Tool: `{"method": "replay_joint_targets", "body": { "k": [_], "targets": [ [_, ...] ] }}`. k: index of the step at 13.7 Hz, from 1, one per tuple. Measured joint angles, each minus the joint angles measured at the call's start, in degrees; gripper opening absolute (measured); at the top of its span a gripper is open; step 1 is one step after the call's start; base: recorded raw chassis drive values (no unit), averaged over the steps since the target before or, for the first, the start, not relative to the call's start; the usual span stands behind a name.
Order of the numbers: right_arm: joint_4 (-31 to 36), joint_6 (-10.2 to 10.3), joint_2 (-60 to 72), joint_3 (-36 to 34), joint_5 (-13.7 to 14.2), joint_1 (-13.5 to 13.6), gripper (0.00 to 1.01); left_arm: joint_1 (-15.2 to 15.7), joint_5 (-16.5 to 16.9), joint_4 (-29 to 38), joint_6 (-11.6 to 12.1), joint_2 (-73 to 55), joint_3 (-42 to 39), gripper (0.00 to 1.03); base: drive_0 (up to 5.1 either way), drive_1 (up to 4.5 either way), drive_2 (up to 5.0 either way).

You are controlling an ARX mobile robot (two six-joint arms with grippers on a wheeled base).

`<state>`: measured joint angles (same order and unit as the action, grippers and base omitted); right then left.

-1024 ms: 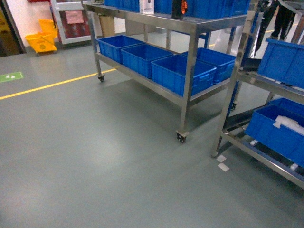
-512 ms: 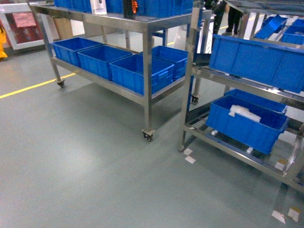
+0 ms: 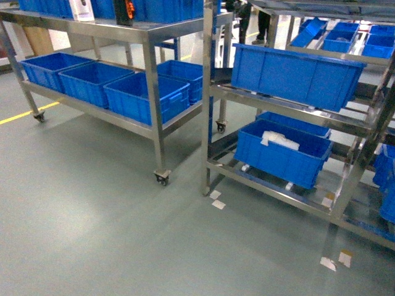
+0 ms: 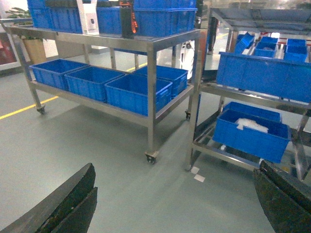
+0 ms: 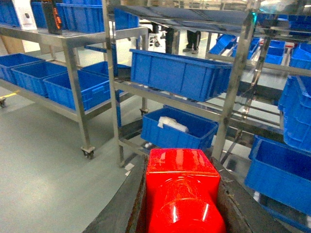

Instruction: Pick red block from blue box to shelf

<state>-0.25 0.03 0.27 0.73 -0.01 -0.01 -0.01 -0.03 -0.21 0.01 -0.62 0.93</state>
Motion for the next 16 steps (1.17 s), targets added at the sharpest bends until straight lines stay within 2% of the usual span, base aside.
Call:
{"method": "replay_joint_targets", "body": {
  "k": [16],
  "targets": [
    [0.0,0.0,0.0,0.0,0.0,0.0,0.27,0.0,0.0,0.0,0.0,0.0,0.0,0.98,-1.6,-1.6,-1.6]
  ]
}}
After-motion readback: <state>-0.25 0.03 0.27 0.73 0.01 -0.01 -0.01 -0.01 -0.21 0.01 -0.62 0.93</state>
